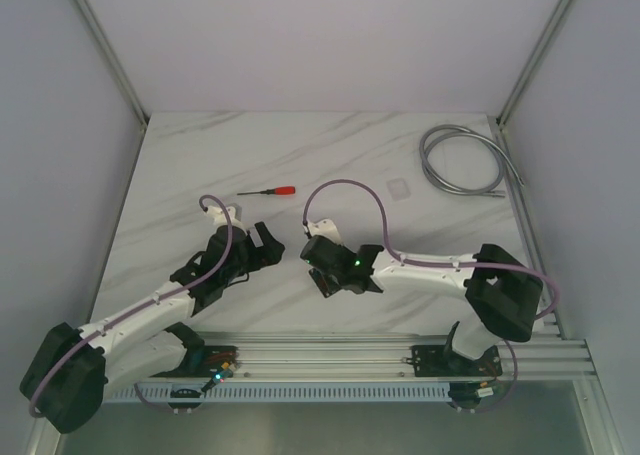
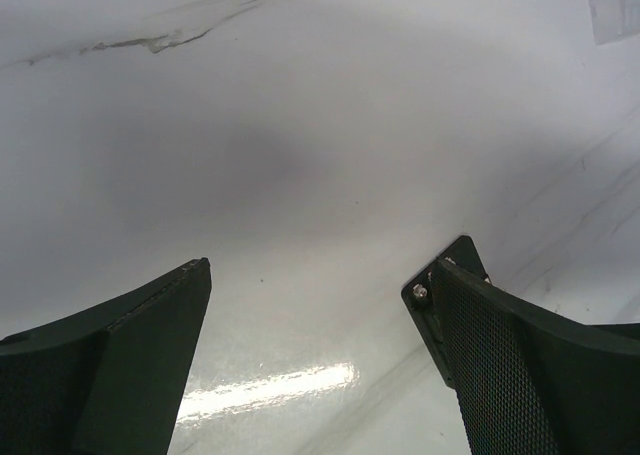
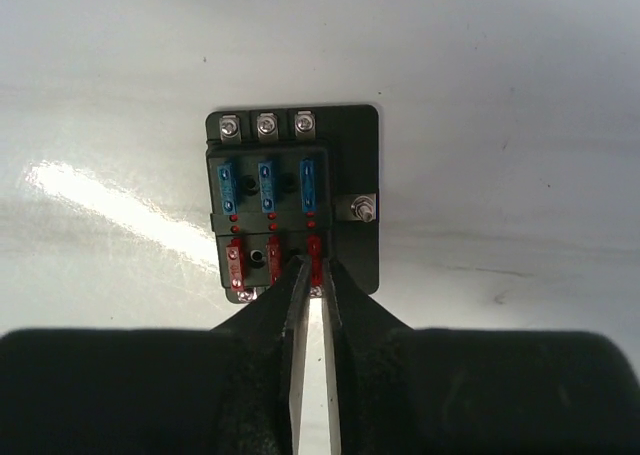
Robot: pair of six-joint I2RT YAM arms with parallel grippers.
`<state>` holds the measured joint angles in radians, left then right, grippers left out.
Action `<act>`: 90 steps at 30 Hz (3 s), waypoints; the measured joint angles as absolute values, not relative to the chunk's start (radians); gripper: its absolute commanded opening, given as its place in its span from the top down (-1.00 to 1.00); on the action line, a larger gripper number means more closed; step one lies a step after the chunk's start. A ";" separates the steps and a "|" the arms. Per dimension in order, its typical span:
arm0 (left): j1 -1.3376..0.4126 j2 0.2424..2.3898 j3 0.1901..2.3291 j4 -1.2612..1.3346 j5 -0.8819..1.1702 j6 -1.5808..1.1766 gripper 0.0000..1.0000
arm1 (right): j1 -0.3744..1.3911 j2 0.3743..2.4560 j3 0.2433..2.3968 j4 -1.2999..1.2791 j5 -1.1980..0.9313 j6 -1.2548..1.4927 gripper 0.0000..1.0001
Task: Snap on the fuse box
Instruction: Install the fuse at the fuse box base, then pick up the fuse box cover from the center of the board.
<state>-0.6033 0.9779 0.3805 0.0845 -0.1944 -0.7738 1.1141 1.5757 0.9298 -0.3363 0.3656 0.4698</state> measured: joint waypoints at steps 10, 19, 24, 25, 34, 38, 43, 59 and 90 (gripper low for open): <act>-0.603 0.978 0.381 0.084 -0.191 -0.773 -1.00 | 1.093 1.582 0.930 -0.309 0.322 0.449 1.00; -0.601 0.987 0.381 0.084 -0.191 -0.773 -1.00 | 1.092 1.653 0.992 -0.318 0.328 0.448 1.00; -0.599 0.989 0.381 0.084 -0.191 -0.772 -1.00 | 1.092 1.665 1.010 -0.323 0.339 0.449 0.84; -0.596 0.989 0.381 0.084 -0.191 -0.769 -1.00 | 1.092 1.663 1.010 -0.324 0.341 0.449 0.76; -0.531 0.999 0.381 0.084 -0.163 -0.743 -1.00 | 0.967 1.580 1.025 -0.369 0.342 0.376 0.14; -0.482 1.009 0.381 0.084 -0.138 -0.720 -1.00 | 0.817 1.504 1.076 -0.348 0.333 0.300 -0.06; -0.424 1.038 0.381 0.084 -0.102 -0.690 -1.00 | 0.628 1.507 1.129 -0.301 0.308 0.197 -0.29; -0.372 1.126 0.381 0.119 -0.060 -0.619 -1.00 | 0.254 1.829 1.283 -0.210 0.126 0.005 -0.59; -0.365 1.153 0.381 0.138 -0.019 -0.608 -1.00 | 0.441 1.626 1.140 -0.197 -0.012 -0.035 0.17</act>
